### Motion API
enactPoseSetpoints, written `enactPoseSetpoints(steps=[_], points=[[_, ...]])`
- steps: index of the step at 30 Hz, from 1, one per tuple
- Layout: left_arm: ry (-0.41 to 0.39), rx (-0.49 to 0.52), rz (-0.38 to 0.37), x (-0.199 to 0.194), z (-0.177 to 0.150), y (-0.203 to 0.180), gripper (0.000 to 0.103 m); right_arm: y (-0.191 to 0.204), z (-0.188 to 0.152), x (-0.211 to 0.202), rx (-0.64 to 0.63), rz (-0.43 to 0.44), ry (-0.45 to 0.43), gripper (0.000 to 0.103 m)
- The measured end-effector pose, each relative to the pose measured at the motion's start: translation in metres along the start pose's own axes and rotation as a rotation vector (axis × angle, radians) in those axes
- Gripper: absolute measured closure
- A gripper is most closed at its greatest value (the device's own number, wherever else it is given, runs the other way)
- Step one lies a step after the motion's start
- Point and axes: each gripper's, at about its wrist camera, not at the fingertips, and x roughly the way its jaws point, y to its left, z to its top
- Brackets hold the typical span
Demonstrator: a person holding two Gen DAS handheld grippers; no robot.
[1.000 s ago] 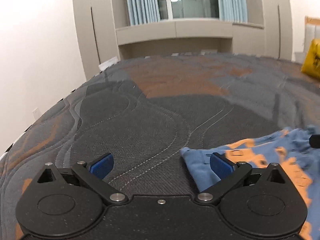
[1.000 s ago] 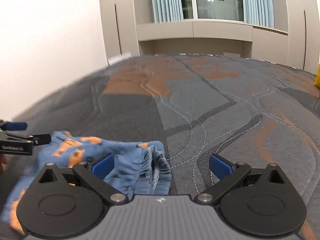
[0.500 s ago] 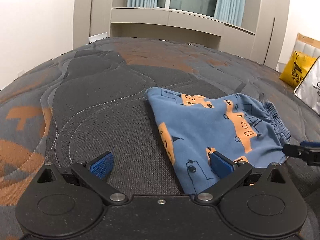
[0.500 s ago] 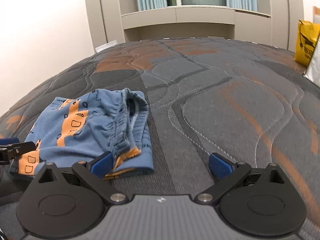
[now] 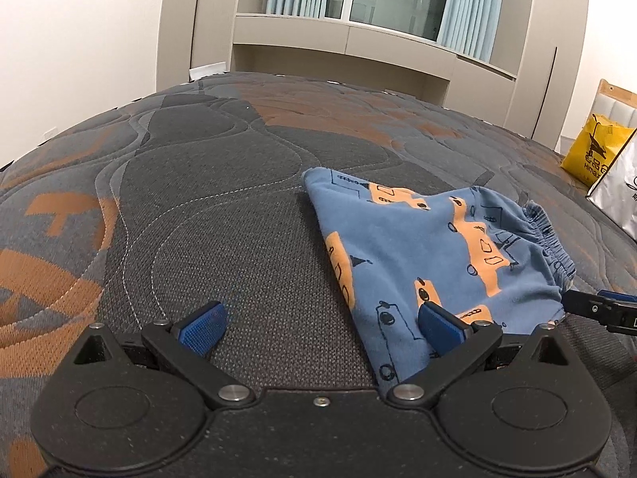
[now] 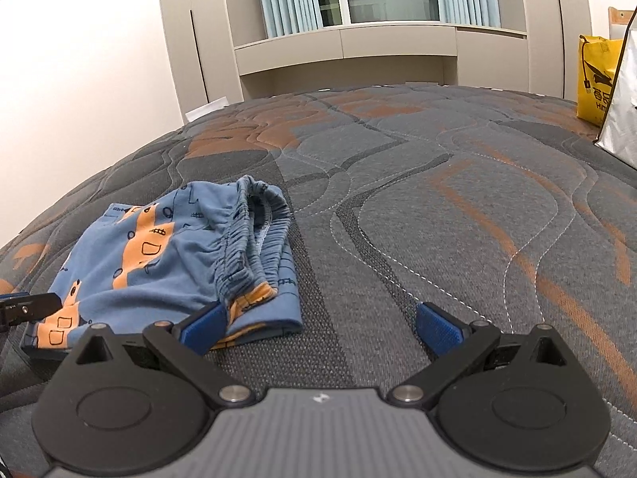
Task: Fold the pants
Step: 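Grasp the waistband with the right gripper while the left gripper grasps the pants edge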
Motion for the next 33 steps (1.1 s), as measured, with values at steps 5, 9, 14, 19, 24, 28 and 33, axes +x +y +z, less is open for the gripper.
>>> enactPoseSetpoints(steps=[5, 9, 14, 19, 24, 28, 33], points=[[-0.012, -0.015, 0.000, -0.008, -0.007, 0.002, 0.001, 0.000, -0.002, -0.001, 0.002, -0.003, -0.005, 0.000], [-0.014, -0.026, -0.004, -0.013, -0.013, 0.003, 0.001, 0.001, -0.003, 0.000, -0.002, -0.017, -0.003, 0.000], [-0.003, -0.025, -0.009, -0.020, -0.018, 0.004, 0.001, 0.000, -0.003, 0.000, 0.001, -0.016, -0.006, 0.000], [0.017, -0.022, -0.021, -0.028, -0.015, 0.006, 0.001, -0.008, -0.004, -0.016, 0.057, 0.023, -0.100, 0.000], [-0.047, 0.010, -0.004, -0.025, -0.001, -0.003, 0.001, -0.024, 0.013, -0.022, 0.100, 0.244, -0.175, 0.000], [-0.053, 0.015, -0.042, -0.014, 0.014, -0.015, 0.001, -0.019, 0.044, 0.011, 0.011, 0.308, -0.104, 0.000], [-0.004, -0.037, -0.079, 0.009, 0.022, -0.020, 0.001, -0.021, 0.079, 0.079, 0.044, 0.481, 0.059, 0.000]])
